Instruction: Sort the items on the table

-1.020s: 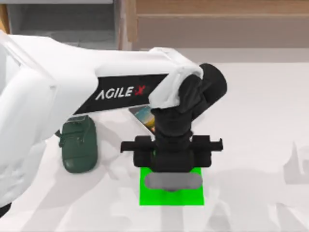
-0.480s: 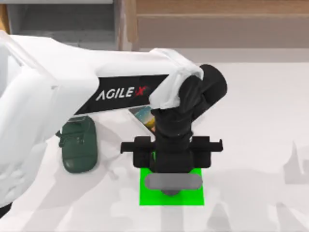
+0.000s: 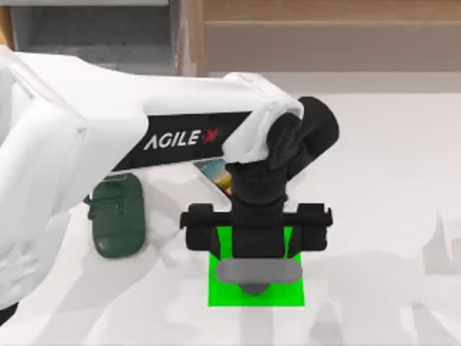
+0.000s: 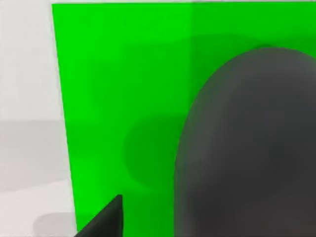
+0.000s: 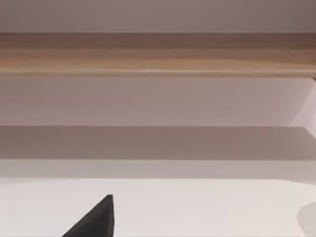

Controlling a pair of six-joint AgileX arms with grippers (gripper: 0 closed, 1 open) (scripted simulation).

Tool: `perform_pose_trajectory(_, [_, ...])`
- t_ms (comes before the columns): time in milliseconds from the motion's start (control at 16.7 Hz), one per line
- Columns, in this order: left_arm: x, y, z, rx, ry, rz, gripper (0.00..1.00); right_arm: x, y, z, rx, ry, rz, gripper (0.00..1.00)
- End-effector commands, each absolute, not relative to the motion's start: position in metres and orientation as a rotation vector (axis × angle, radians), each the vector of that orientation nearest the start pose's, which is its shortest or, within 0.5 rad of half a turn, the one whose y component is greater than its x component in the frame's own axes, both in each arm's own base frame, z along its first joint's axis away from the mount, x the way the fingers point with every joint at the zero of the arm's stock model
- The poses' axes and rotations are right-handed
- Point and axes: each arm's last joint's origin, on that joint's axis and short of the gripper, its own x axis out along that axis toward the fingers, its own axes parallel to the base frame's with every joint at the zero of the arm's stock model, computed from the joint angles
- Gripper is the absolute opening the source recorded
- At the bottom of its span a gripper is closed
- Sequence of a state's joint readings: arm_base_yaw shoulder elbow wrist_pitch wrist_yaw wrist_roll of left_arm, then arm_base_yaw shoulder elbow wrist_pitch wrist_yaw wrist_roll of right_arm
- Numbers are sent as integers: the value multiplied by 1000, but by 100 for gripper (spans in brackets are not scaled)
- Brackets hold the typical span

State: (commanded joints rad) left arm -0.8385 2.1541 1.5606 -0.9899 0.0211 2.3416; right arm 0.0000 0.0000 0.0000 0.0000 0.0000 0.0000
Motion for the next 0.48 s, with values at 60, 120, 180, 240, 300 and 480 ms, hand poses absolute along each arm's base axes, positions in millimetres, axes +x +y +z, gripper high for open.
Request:
perform_pose_trajectory(60, [274,-300,134,-2184,37,2232,100,106,-1,160,0,0,0,100])
perform_pose_trajectory(120, [274,-300,134,-2184,37,2232,100,106,-1,160,0,0,0,100])
perform_pose_trajectory(180, [274,-300,134,-2184,37,2232,100,106,-1,160,0,0,0,100])
perform_pose_trajectory(240, [275,-300,134,-2185,35,2233,100,106,-1,160,0,0,0,100])
perform_pose_trajectory(300, [275,-300,134,-2185,35,2233,100,106,-1,160,0,0,0,100])
perform_pose_trajectory(480, [284,-300,147,-2224,103,2175,100,106,-1,160,0,0,0,100])
